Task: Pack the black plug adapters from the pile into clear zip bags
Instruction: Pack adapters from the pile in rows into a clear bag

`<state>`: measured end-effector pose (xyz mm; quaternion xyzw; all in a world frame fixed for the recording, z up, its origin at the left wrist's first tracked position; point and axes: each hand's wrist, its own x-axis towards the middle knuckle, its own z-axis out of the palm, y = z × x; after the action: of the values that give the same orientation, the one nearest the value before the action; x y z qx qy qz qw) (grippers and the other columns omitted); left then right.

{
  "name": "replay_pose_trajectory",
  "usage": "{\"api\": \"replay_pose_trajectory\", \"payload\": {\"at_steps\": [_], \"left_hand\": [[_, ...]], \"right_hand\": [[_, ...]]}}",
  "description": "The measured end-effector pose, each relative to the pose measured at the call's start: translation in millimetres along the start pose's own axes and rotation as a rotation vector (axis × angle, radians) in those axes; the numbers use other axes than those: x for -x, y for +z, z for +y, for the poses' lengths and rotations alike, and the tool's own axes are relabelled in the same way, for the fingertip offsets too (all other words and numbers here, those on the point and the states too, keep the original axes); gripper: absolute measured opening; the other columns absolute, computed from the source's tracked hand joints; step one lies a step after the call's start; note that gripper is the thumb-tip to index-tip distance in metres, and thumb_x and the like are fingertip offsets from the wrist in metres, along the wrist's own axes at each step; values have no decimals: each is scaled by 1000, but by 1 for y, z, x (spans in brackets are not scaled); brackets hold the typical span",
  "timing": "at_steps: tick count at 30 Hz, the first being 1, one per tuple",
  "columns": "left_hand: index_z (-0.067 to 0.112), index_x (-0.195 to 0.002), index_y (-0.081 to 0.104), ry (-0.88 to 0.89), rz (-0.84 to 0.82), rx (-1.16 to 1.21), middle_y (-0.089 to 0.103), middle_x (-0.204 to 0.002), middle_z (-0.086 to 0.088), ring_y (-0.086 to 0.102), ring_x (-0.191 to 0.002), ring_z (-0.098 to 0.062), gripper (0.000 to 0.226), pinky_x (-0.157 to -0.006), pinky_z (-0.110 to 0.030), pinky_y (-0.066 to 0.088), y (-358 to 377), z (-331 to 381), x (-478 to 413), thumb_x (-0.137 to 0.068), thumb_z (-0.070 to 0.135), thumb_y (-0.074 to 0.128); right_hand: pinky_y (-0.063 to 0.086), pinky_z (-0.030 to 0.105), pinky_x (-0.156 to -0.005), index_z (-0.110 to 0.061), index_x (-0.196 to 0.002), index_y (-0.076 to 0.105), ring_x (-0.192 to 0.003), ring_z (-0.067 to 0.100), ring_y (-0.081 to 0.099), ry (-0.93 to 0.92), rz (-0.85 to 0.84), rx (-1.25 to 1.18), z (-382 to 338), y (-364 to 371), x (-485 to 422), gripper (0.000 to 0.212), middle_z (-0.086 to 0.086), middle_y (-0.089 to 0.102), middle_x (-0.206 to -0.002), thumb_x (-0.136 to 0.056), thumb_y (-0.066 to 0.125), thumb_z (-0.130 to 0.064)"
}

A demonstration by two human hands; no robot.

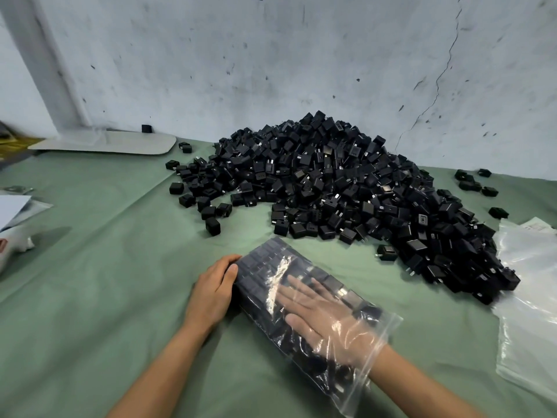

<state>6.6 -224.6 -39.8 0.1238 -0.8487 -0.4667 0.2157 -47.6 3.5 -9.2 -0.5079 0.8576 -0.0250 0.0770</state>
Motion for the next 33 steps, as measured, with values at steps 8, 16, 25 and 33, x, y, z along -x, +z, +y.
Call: {"api": "replay_pose_trajectory", "payload": {"at_steps": [8, 16, 25, 33], "left_hand": [[20, -120, 63, 14, 15, 11, 66, -115, 7, 58, -108, -13, 47, -99, -41, 43, 0, 3, 1, -93, 43, 31], [22, -120, 63, 15, 17, 4, 65, -116, 9, 58, -109, -11, 46, -99, -39, 44, 0, 1, 1, -94, 44, 32], [23, -120, 62, 9, 22, -3, 65, -114, 9, 58, -108, -11, 46, -99, -40, 44, 1, 0, 1, -94, 44, 31], [23, -119, 63, 12, 29, 0, 66, -113, 8, 59, -107, -12, 46, -98, -41, 45, 1, 1, 1, -94, 44, 31]], "right_hand": [[-19, 38, -116, -38, -143, -6, -139, 2, -27, 14, 43, -28, -4, 1, -2, 48, -28, -17, -148, -97, 1, -50], [-12, 37, -118, -32, -151, 0, -142, 3, -19, 113, 48, -69, -3, -7, 3, 58, -18, -10, -155, -96, 1, -51], [-10, 39, -119, -32, -150, 2, -144, 8, -14, 126, 88, -74, -3, -9, 0, 59, -12, -6, -158, -95, -3, -54], [-6, 39, -120, -33, -149, 1, -144, 9, -13, 226, 78, -92, 8, -1, -10, 58, -8, -7, -157, -96, 2, -57]]}}
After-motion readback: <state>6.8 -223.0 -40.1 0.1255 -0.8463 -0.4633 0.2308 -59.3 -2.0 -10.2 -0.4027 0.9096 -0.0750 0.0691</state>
